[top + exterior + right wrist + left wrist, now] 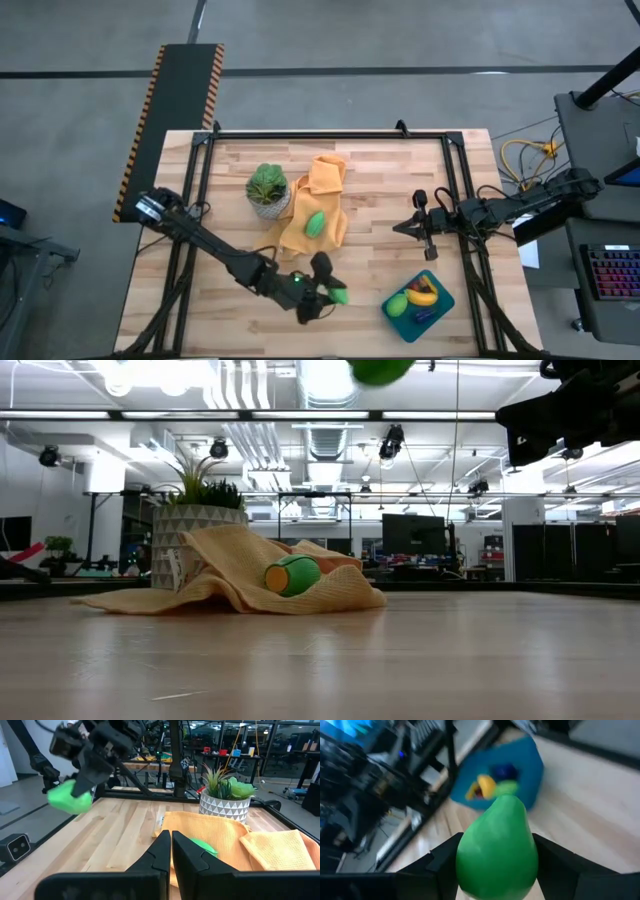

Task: Pick and placing Produce into tupperware
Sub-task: Put the pear into the blue bin

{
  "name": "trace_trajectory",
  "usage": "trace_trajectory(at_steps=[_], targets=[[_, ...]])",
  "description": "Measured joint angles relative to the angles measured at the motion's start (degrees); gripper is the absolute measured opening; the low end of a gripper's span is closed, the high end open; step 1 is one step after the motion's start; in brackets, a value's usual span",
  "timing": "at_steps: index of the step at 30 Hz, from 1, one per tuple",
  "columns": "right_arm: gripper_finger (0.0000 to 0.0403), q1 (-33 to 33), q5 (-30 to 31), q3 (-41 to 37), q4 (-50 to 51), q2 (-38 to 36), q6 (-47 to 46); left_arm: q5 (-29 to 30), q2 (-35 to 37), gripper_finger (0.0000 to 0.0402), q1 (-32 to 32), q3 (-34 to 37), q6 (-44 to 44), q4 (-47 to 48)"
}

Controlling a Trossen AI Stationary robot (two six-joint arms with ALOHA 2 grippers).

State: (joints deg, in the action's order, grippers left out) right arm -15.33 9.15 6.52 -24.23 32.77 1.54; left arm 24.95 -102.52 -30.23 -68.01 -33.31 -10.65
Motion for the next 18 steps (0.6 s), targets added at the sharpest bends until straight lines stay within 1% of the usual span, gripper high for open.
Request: trace_trajectory(at_steps=[5, 8, 11, 13, 18], targets=[[0.0009, 0.0, 0.0, 0.0, -0.02, 0.0, 0.18, -3.91, -1.16, 0.0195, 2.48, 0.02, -0.25, -7.86], [0.0009, 0.0, 0.0, 0.0, -0.02, 0.0, 0.91, -6.68, -3.3, 0.0195, 3.9, 0.04, -0.37, -12.85], [0.0009, 0.0, 0.0, 0.0, 0.0, 0.0, 1.46, -10.65, -6.62, 0.0195, 5.39, -0.49, -0.9, -18.22], [0.0009, 0.0, 0.01, 0.0, -0.01, 0.0, 1.55, -11.84, -9.42, 0.0195, 6.04, -2.54, -2.81, -18.72], [0.0009, 0.0, 0.07, 0.0, 0.04, -0.05, 1.99, -13.4, -17.08, 0.0195, 6.92, -12.25, -4.18, -18.71]])
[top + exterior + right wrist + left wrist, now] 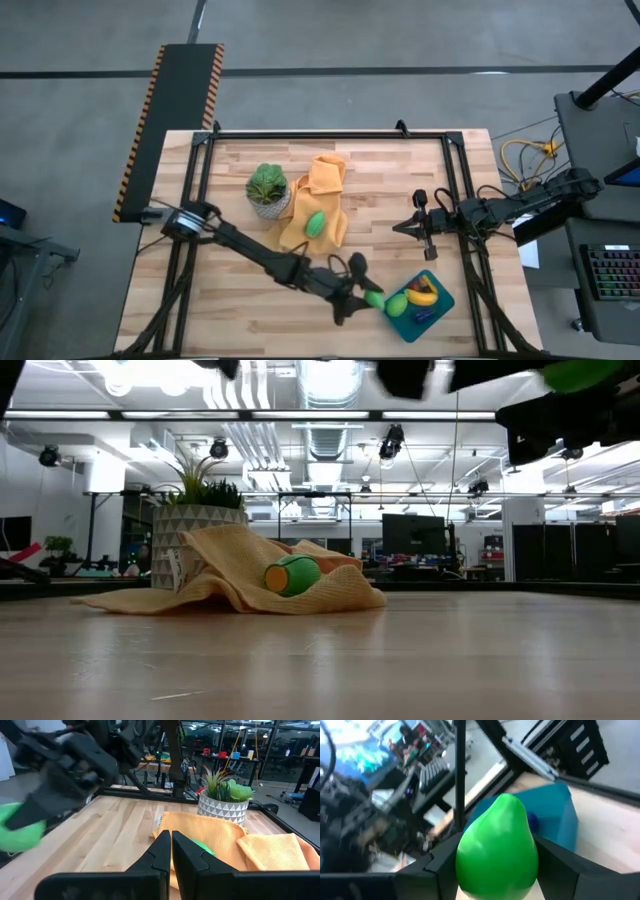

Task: Pick and placing Produce into tupperware
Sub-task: Put the pear into the blue bin

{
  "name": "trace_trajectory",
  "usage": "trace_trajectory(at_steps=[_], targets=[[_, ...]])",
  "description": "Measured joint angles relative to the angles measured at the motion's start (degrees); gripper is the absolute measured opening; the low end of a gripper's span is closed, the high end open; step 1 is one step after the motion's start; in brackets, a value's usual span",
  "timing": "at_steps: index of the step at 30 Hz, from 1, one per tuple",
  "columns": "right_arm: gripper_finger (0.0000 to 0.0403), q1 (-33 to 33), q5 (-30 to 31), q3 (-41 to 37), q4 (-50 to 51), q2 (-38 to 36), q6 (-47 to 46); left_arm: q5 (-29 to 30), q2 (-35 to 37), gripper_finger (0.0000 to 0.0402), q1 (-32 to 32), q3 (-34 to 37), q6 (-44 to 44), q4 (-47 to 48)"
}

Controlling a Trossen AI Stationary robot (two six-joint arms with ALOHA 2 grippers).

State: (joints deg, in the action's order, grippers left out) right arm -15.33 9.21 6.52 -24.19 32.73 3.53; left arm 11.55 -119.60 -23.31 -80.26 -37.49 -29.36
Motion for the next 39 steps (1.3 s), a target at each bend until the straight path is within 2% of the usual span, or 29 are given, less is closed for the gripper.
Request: trace_trajectory(at_steps=[4, 7, 12, 19, 27, 39], targets=[[0.0009, 0.0, 0.02, 0.0, -0.02, -0.06, -0.11, -2.18, -3.86, 0.0195, 0.29, -7.89, -1.9, 3.15], [0.0009, 0.0, 0.01, 0.0, 0.09, -0.03, -0.14, -6.12, -6.35, 0.0195, 0.59, -12.99, -1.75, 4.94], [0.0009, 0.0, -0.02, 0.0, 0.4, -0.04, -0.4, -11.96, -10.81, 0.0195, 0.96, -19.6, 1.68, 5.8], [0.0009, 0.0, -0.04, 0.0, 0.41, -0.04, -0.53, -13.51, -18.22, 0.0195, 1.29, -26.84, 2.6, 6.09], [0.0009, 0.0, -0.04, 0.0, 0.88, -0.06, -0.49, -15.78, -20.08, 0.0195, 1.49, -28.2, 5.61, 5.98], [0.0009, 0.0, -0.07, 0.0, 0.9, -0.04, -0.49, -15.87, -20.12, 0.0195, 2.07, -27.28, 6.49, 5.9]])
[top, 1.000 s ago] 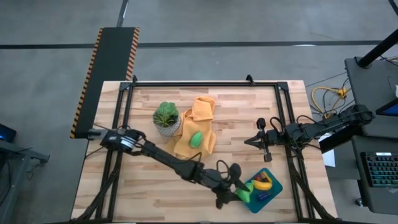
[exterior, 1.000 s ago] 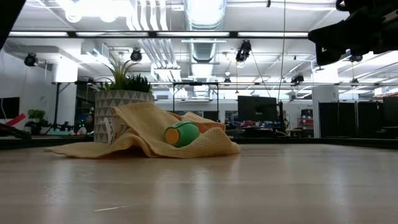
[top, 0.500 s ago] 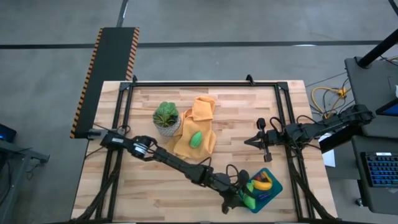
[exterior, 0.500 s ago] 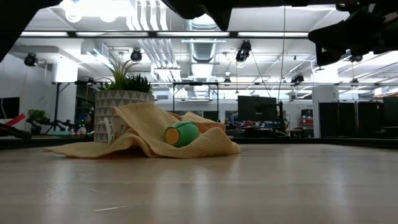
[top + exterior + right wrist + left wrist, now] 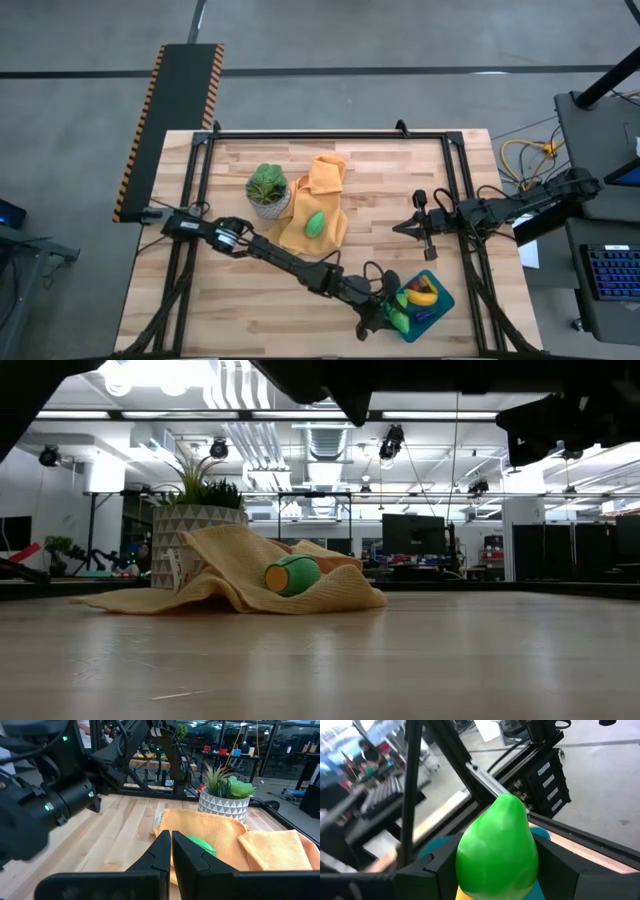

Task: Pick and placing Produce into tupperware
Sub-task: Put the pear into the blue bin

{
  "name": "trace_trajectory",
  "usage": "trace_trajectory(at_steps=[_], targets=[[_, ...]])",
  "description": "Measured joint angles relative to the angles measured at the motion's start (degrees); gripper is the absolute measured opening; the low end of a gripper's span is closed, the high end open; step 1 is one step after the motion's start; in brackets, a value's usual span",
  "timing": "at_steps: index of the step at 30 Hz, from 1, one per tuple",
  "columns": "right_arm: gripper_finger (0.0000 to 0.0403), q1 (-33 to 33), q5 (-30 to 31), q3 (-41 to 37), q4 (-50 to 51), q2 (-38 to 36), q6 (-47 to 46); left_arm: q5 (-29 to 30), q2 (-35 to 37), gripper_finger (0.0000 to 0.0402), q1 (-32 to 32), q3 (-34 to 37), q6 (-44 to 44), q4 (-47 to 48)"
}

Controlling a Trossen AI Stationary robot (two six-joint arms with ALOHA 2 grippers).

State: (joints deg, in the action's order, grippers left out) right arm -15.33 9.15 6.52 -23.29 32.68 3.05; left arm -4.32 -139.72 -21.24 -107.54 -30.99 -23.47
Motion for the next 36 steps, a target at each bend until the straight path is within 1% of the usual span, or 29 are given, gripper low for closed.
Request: trace_trajectory(at_steps=[3, 25, 29, 32, 36], targets=[[0.0009, 0.0, 0.02, 0.0, 0.0, -0.01, 0.0, 0.03, 0.0, 0.0195, 0.21, 1.02, 2.18, 0.08], [0.0009, 0.0, 0.02, 0.0, 0.04, -0.02, 0.02, 0.0, -0.02, 0.0195, 0.66, 2.68, 2.27, 0.58], [0.0009, 0.0, 0.02, 0.0, 0.04, -0.02, 0.01, -0.04, -0.02, 0.0196, 0.66, 2.62, 2.33, 1.96], [0.0009, 0.0, 0.02, 0.0, 0.04, -0.02, 0.02, -0.36, -0.02, 0.0209, 0.66, 2.56, 2.39, 2.17], [0.0009, 0.0, 0.02, 0.0, 0.04, -0.02, 0.02, -0.55, -0.02, 0.0244, 0.66, 2.55, 2.37, 2.14]])
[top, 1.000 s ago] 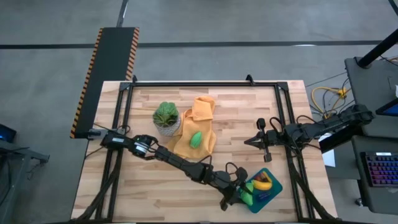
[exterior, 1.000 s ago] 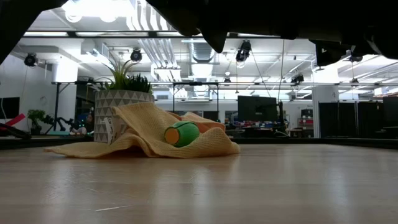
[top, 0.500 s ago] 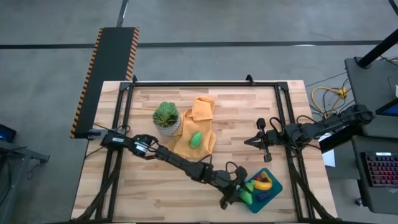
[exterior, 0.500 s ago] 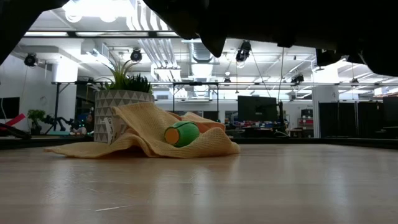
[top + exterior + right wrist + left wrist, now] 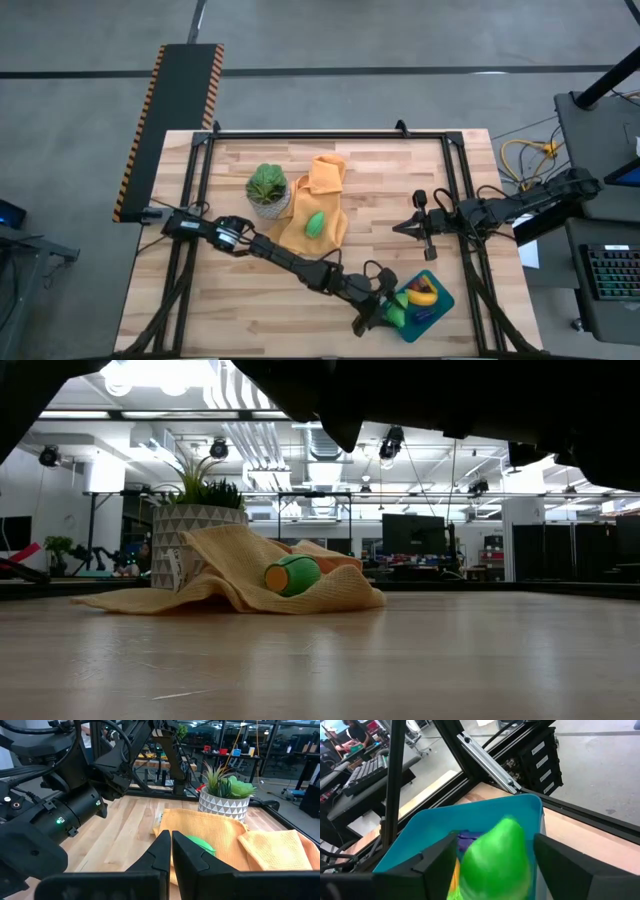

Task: Pick and placing Produce into tupperware
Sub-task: Put the pear into the blue bin, then put the large corn into the blue bin

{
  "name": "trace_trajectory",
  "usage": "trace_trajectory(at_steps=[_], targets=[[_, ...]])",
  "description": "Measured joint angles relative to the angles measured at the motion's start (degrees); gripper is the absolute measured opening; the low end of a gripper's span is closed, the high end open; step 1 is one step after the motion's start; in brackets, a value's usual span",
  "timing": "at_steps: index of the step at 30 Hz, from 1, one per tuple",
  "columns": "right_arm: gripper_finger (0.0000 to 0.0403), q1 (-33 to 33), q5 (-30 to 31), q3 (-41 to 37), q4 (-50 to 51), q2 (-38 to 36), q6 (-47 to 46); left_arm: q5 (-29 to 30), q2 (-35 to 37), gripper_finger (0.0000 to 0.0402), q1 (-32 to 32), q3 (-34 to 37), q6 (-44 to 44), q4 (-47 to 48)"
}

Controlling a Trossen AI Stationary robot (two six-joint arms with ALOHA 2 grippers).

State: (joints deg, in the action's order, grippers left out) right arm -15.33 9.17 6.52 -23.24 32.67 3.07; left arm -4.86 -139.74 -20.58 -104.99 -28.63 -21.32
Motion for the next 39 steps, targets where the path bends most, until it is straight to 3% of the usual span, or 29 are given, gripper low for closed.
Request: trace_trajectory(at_steps=[7, 16, 22, 28, 34, 37, 39], targets=[[0.0009, 0.0, 0.0, 0.0, 0.0, 0.0, 0.04, 0.02, 0.0, 0.03, 0.0, -0.15, -0.21, -0.17], [0.0009, 0.0, 0.0, 0.0, 0.0, 0.0, 0.15, 2.93, 1.84, 0.0308, -0.02, -1.22, -1.97, 1.03], [0.0009, 0.0, 0.0, 0.0, 0.38, 0.0, -0.04, 13.79, 8.02, 0.0308, -0.01, -1.03, -1.88, 14.78], [0.0009, 0.0, 0.02, 0.0, 0.35, 0.0, -0.04, 28.96, 13.52, 0.0309, 0.3, -0.54, 0.65, 32.03], [0.0009, 0.0, 0.0, 0.0, 0.38, 0.0, -0.08, 45.13, 16.97, 0.0309, 1.05, -0.35, 15.81, 50.8], [0.0009, 0.0, 0.02, 0.0, 0.33, 0.0, -0.09, 51.11, 18.48, 0.0309, 1.7, -0.33, 25.54, 58.98], [0.0009, 0.0, 0.0, 0.0, 0.33, 0.0, -0.22, 51.98, 19.73, 0.0309, 2.52, -0.28, 32.96, 63.34]])
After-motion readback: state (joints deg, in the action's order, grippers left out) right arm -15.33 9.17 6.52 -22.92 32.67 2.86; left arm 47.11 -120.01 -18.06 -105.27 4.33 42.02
